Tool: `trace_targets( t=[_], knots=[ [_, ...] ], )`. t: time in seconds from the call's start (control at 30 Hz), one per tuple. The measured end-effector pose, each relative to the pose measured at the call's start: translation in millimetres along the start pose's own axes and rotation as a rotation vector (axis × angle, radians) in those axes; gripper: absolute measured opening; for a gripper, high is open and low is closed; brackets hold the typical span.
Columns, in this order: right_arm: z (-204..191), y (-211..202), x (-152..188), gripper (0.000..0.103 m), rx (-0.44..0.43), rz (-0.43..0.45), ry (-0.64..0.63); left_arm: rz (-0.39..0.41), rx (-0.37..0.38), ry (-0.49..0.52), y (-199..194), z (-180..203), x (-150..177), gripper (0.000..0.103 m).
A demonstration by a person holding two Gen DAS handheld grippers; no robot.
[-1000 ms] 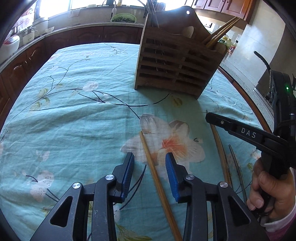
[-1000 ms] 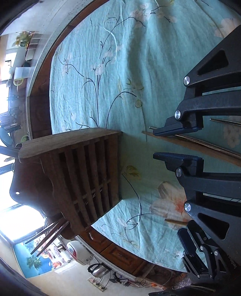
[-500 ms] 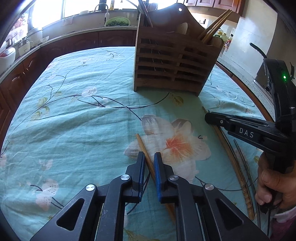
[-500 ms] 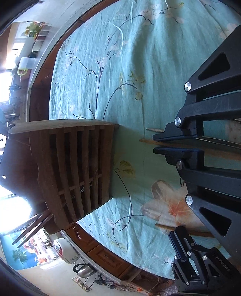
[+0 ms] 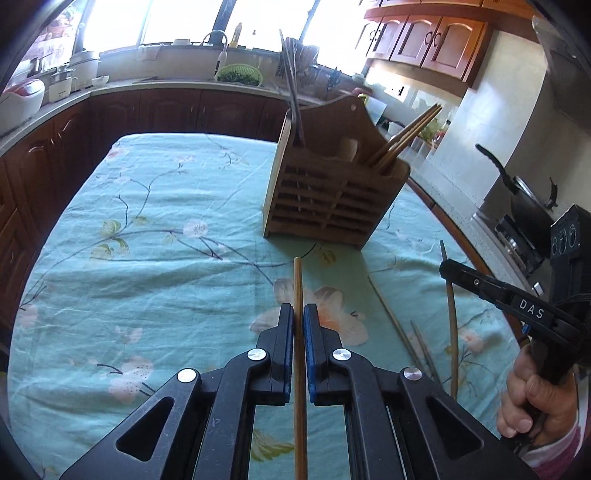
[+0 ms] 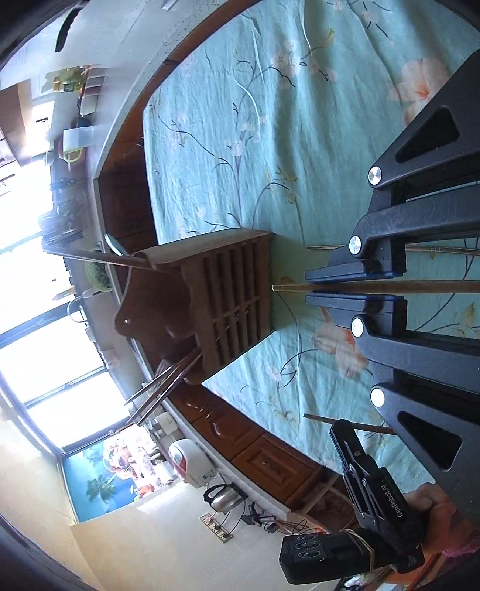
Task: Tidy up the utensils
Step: 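Lift both chopsticks and lower them upright into the wooden holder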
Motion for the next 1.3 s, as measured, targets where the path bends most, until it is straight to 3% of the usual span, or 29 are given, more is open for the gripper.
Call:
trace_targets(
  t=[0.2,0.47,0.97,1.3],
  knots=[
    [-6.6,-44.8,-21.0,0.005,-0.010,0.119,-0.015,0.109,0.062,0.003,-56.6,3.8,-9.4,0.004],
    [-17.0,-89.4,-47.7,0.005,0.011,0.245,-0.056,0.178,0.112,0.004,-100.8,1.1,-11.0,0.004],
    [-15.4,-93.2,-50.5,0.005,0.016,0.263,-0.049,0.213,0.111,0.006,-97.4,2.5,-17.8,0.004],
    [-9.2,-100.9,-79.1,0.005,0.047,0.335,-0.051,0.300,0.127,0.036,-100.9,10.9,-51.6,0.003]
  ],
)
Point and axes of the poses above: each gripper's, at about its wrist camera, not at the fingertips, and y roughly the way its jaws point, z to its right, x to its underside, the point moved 2 cm from there along y, roughly the way its jaws point, and after that the axes turned 8 degrees about -y, right-handed, at the moved point
